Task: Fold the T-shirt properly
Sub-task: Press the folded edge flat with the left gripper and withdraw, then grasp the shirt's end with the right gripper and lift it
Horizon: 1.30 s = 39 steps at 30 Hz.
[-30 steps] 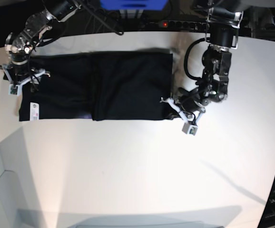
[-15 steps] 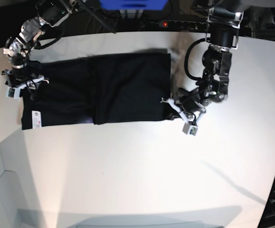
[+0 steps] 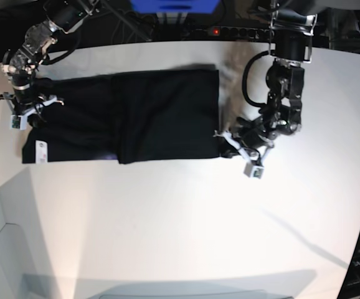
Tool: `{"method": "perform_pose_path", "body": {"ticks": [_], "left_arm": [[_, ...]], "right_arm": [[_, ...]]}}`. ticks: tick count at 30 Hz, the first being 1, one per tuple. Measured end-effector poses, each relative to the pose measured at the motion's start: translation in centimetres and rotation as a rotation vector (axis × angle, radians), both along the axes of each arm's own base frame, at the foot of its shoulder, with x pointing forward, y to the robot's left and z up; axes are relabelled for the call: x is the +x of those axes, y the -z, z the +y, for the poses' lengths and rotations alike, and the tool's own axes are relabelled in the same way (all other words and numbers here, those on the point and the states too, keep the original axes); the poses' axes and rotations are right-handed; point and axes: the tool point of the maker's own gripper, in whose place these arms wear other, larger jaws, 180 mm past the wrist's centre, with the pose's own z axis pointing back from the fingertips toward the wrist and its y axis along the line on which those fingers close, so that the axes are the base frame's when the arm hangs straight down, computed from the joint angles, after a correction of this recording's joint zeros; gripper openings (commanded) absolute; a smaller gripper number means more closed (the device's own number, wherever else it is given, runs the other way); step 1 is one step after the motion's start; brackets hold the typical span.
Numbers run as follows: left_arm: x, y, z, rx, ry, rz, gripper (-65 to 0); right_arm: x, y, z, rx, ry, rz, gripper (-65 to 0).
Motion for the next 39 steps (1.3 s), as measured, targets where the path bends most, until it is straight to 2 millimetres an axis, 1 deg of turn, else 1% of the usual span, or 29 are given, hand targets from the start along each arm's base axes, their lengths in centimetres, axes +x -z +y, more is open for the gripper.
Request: {"method": "perform_pose_path", "body": {"ticks": [2,4,6,7,9,10,13,16,18,21,24,26,28,31,34,39], "left_arm": [[0.2,-0.7,1.6,0.017,-0.045,-0.017,-65.0],[0.6,-2.1,2.3,0.024,-0.059,-0.056,-65.0],[1.1,-3.8,2.5,0.007,-0.075,-0.107,-65.0],[1.2,-4.6,2.5,0.000,-0.082,-0.135,-65.0],[1.1,-5.6,3.1,0.006,-0.095,-0.165,-65.0],[0.9,-5.7,3.4,0.007,-0.102,-0.170,-65.0],[-0.2,-4.7,4.2,0.018,-0.119,-0.134,-65.0],[-0.8,-4.2,4.8,0.019,-0.138,-0.118,-65.0],[-1.0,-4.0,5.0,0.017,-0.146,-0.115,-65.0],[-1.4,-3.7,5.0,0.020,-0.145,-0.103,-65.0],[-1.7,-2.7,4.9,0.015,-0.147,-0.079,-65.0],[-2.3,-1.3,5.2,0.013,-0.158,-0.036,-65.0],[-2.8,0.1,5.2,0.002,-0.169,0.005,-65.0],[-2.4,0.4,4.8,-0.030,-0.189,-0.001,-65.0],[-2.3,0.4,4.6,-0.043,-0.190,-0.001,-65.0],[-2.3,0.6,3.3,-0.076,-0.198,-0.002,-65.0]], "right_arm": [[-0.7,-0.6,-0.4,-0.042,0.009,0.039,-65.0],[-1.1,-1.3,-0.4,-0.070,0.016,0.052,-65.0],[-1.0,-2.2,-0.1,-0.086,0.027,0.042,-65.0],[-0.8,-2.9,0.2,-0.094,0.030,0.022,-65.0],[0.1,-4.8,0.6,-0.114,0.028,-0.034,-65.0],[0.5,-5.4,0.7,-0.129,0.016,-0.051,-65.0],[0.9,-7.0,1.2,-0.172,-0.019,-0.068,-65.0],[1.1,-8.2,2.5,-0.209,-0.076,-0.079,-65.0],[1.5,-9.2,4.2,-0.216,-0.133,-0.106,-65.0],[1.7,-10.5,7.5,-0.183,-0.225,-0.166,-65.0],[1.5,-10.2,10.0,-0.154,-0.296,-0.168,-65.0],[1.4,-9.7,11.6,-0.133,-0.339,-0.156,-65.0],[1.6,-9.8,13.0,-0.103,-0.372,-0.173,-65.0],[2.1,-10.0,15.2,-0.079,-0.427,-0.191,-65.0],[2.6,-10.4,17.9,-0.052,-0.497,-0.214,-65.0],[3.8,-11.6,21.9,-0.014,-0.601,-0.267,-65.0]]}}
